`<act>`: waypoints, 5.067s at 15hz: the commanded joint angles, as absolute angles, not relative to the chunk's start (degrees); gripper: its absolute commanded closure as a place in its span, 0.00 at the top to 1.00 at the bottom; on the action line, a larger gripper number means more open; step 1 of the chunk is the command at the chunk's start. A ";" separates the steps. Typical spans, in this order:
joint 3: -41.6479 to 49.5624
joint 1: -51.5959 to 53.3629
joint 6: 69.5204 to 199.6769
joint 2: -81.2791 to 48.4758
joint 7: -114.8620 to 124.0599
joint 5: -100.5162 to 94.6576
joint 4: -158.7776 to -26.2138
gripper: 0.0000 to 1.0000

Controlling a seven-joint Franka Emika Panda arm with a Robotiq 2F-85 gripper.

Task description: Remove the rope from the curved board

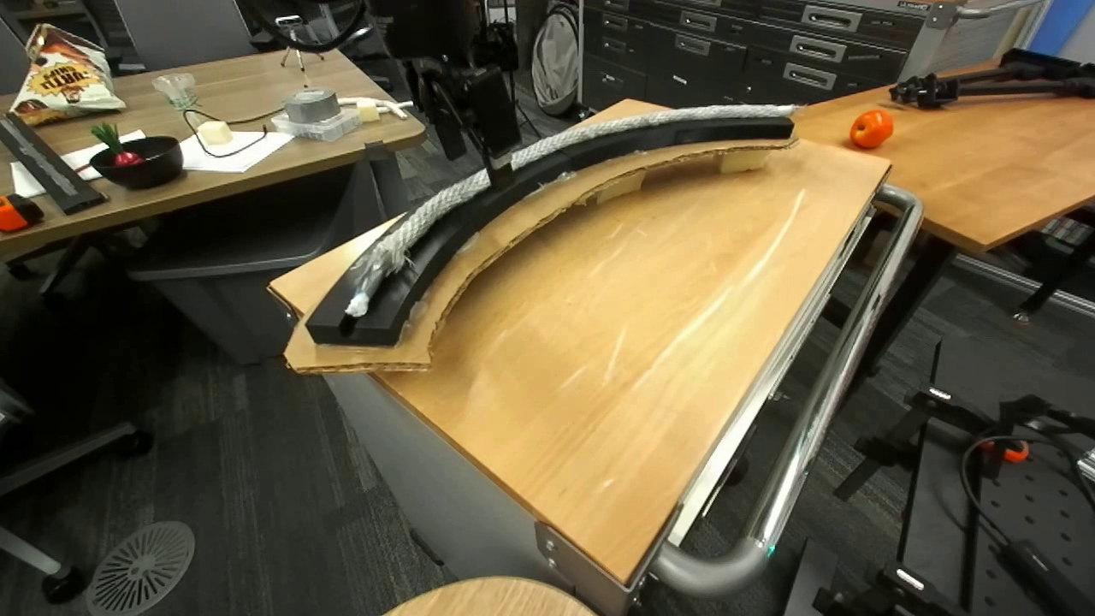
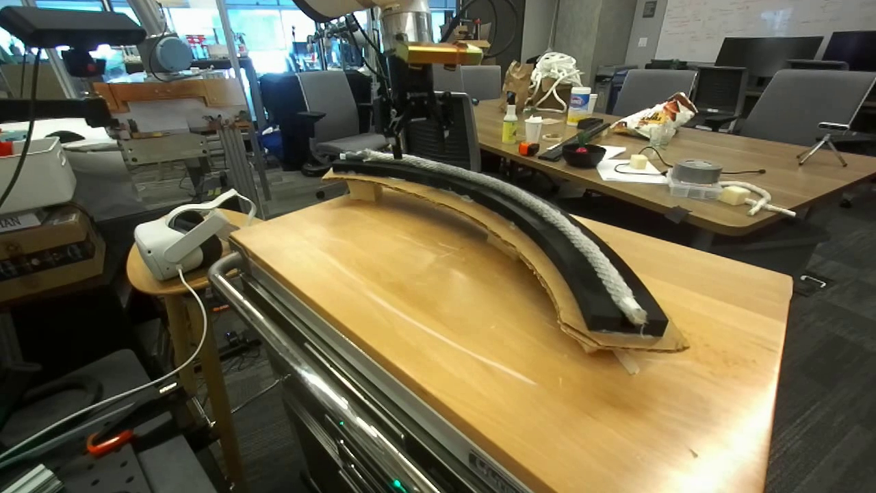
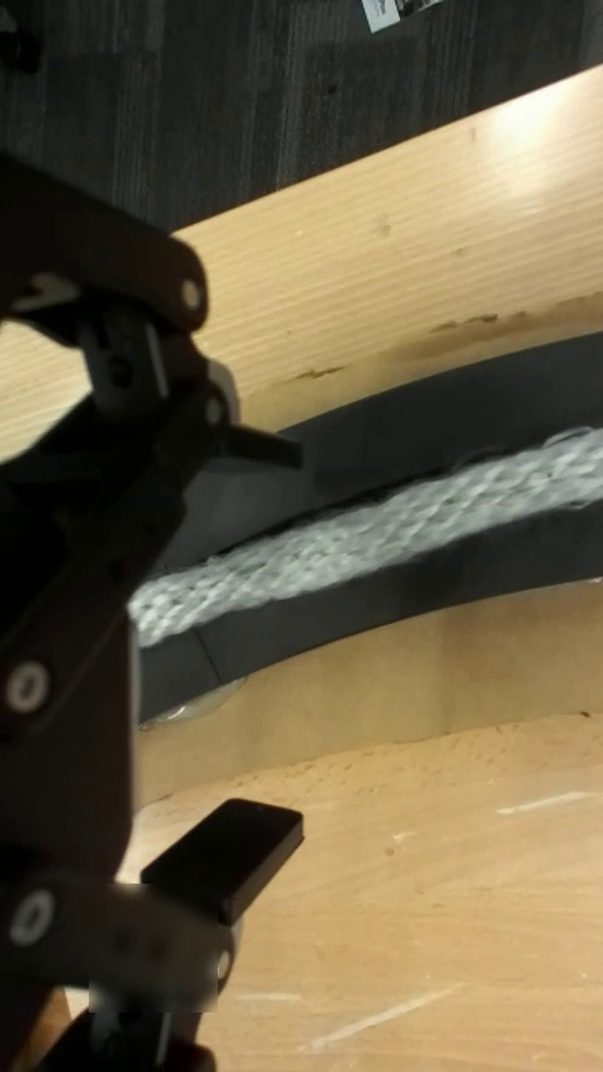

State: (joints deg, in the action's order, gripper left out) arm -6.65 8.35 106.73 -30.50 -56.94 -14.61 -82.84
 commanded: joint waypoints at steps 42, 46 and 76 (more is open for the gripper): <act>-5.67 1.41 117.48 -2.68 -58.68 1.14 -123.86 0.60; -5.09 2.21 119.33 8.72 -56.29 -8.57 -132.12 0.91; 7.15 -6.29 133.53 0.79 -58.30 -23.04 -128.94 1.00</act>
State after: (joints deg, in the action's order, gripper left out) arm 4.30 -3.64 131.57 3.75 -58.15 -23.71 -129.06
